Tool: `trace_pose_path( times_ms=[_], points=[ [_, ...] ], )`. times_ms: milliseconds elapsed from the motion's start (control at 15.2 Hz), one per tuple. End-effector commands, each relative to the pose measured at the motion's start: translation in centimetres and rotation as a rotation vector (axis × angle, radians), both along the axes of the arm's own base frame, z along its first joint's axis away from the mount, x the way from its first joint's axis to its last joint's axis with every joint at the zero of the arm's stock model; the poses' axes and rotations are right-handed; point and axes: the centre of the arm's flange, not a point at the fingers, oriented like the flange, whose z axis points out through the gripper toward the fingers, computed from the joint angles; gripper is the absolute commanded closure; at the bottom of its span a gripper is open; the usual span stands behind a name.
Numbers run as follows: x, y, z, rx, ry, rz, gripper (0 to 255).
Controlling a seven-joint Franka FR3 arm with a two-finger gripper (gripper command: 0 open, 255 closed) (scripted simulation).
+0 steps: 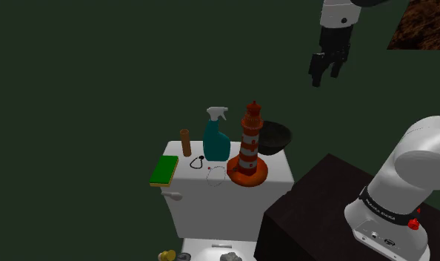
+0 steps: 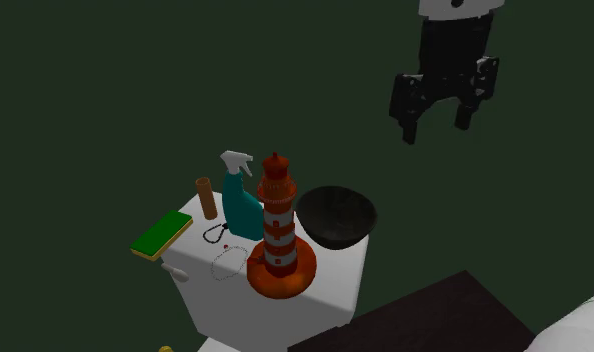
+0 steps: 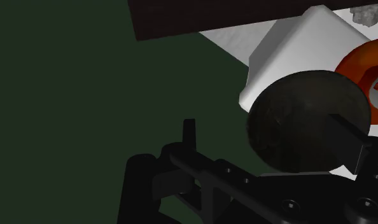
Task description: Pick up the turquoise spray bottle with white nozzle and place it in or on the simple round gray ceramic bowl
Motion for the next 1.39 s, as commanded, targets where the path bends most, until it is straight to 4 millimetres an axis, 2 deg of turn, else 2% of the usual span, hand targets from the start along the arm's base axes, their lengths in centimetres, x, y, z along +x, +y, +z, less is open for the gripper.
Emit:
trace_pose_path(
  times_ms=[0,660,1320],
  points=[
    [0.0,0.0,0.0,0.000,0.000,0.000,0],
    [5.2,4.2,-8.2,0.119,-0.167,0.336,0],
    [9.8,11.0,-14.9,0.237,-0.333,0.673,0]
  ],
)
